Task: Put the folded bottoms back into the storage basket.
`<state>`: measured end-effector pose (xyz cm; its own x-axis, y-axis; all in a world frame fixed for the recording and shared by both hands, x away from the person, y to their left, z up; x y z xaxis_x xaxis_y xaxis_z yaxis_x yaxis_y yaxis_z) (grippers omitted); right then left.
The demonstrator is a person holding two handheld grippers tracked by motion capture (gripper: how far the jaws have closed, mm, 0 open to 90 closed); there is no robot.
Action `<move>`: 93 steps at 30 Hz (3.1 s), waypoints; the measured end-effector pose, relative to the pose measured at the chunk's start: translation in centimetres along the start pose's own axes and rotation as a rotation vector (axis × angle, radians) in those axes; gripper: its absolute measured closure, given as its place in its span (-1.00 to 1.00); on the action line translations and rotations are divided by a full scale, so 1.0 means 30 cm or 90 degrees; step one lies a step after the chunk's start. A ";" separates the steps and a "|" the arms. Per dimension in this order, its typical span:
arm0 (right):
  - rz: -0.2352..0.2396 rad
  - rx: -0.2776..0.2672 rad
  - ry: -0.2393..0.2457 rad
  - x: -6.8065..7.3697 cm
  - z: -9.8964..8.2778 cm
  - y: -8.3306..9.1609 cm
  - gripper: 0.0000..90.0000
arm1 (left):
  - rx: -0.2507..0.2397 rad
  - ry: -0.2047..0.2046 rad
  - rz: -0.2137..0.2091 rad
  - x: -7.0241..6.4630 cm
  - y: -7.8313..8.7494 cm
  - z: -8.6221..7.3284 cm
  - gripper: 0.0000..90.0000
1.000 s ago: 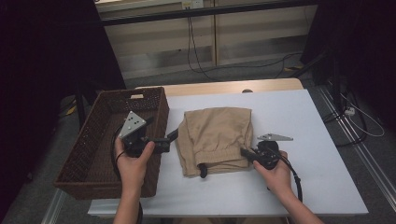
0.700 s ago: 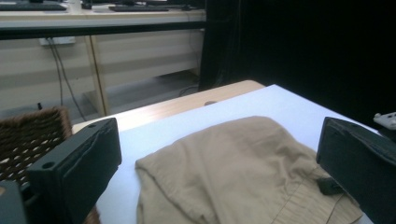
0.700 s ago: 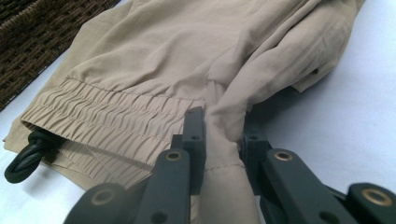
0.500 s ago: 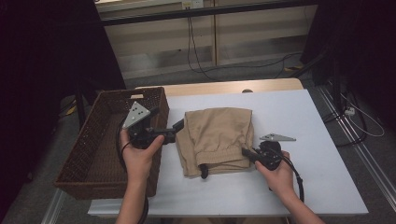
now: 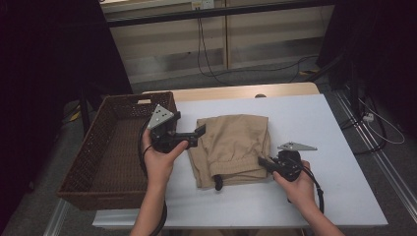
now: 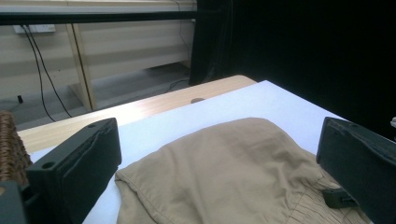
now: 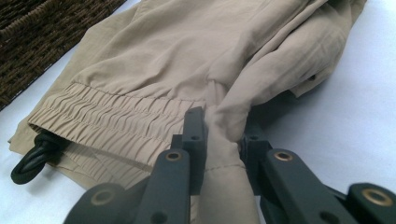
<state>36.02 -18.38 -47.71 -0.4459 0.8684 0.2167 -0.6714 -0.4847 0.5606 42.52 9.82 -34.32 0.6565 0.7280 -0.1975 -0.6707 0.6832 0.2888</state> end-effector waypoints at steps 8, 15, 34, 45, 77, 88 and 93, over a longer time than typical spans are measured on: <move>0.001 -0.002 0.002 0.002 -0.004 0.004 0.73 | 0.008 0.007 -0.005 -0.005 -0.052 -0.018 -1.00; 0.003 0.000 0.008 0.002 -0.007 0.013 0.73 | 0.018 0.019 -0.003 0.005 -0.102 -0.042 -1.00; 0.007 -0.006 0.016 -0.005 -0.004 0.027 0.72 | 0.050 0.023 0.027 0.043 -0.190 -0.096 -1.00; 0.008 -0.005 0.018 -0.007 -0.006 0.036 0.72 | 0.058 0.052 0.041 0.082 -0.258 -0.123 -1.00; 0.004 -0.003 0.028 -0.007 -0.008 0.039 0.72 | 0.143 0.078 0.108 0.230 -0.392 -0.267 -1.00; 0.003 0.000 0.037 -0.006 -0.008 0.037 0.72 | 0.199 0.065 0.137 0.254 -0.429 -0.302 -1.00; 0.003 0.000 0.039 -0.006 -0.009 0.037 0.72 | 0.216 0.067 0.146 0.268 -0.436 -0.313 -0.91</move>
<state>35.20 -19.11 -47.34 -0.4843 0.8583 0.1694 -0.6697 -0.4883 0.5596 53.33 7.28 -48.49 0.4520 0.8733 -0.1819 -0.6319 0.4574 0.6257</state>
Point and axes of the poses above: each handheld gripper's, and its own axes: y roughly backward along the jaws, z roughly out of its top, x roughly to its left, the point moved 5 cm from there along -y, roughly forward along the jaws, and after that the axes turned 6 degrees about y, right-handed, at the moved point
